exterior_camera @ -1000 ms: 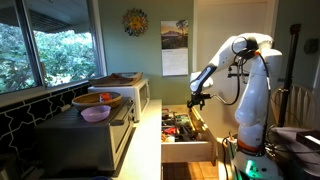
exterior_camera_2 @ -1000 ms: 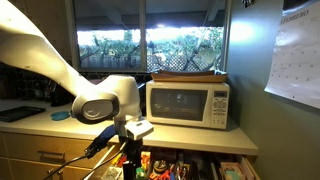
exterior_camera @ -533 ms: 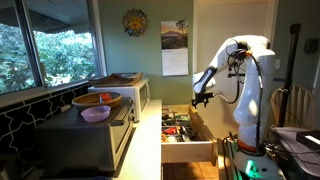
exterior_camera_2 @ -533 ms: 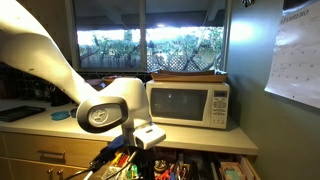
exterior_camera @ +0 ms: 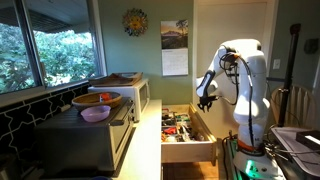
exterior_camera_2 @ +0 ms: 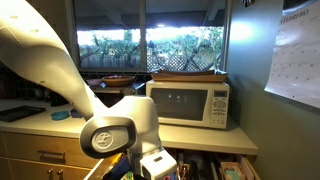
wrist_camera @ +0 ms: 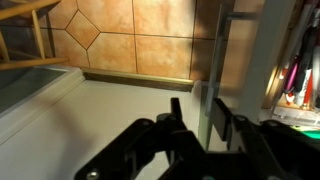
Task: Close the open drawer
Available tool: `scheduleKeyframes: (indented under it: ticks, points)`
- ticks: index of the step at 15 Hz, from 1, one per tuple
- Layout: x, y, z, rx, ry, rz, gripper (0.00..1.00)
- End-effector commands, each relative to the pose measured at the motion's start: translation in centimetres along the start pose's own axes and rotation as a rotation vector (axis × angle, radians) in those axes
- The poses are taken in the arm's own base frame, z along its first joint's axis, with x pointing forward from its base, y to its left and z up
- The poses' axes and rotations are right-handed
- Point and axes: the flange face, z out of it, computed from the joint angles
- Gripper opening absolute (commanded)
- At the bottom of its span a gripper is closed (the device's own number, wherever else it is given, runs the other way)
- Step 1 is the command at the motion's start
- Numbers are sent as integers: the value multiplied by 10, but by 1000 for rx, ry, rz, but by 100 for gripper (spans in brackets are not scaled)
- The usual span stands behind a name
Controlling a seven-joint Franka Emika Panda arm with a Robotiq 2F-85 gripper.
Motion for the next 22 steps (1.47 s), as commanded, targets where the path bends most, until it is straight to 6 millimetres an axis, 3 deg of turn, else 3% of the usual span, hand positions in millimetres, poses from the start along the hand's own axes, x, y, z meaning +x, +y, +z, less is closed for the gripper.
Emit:
scheduleKeyframes:
  ticks: [1,4,10,16,22]
  points:
    - [3,-5,25,-12,-18,-4,8]
    - [-3,-20,41,3,-44,2,0]
    - [-7,-43,53,86,-127,37,3]
    - [-7,-58,50,208,-149,106,2]
    - [-16,-109,35,386,-143,118,3]
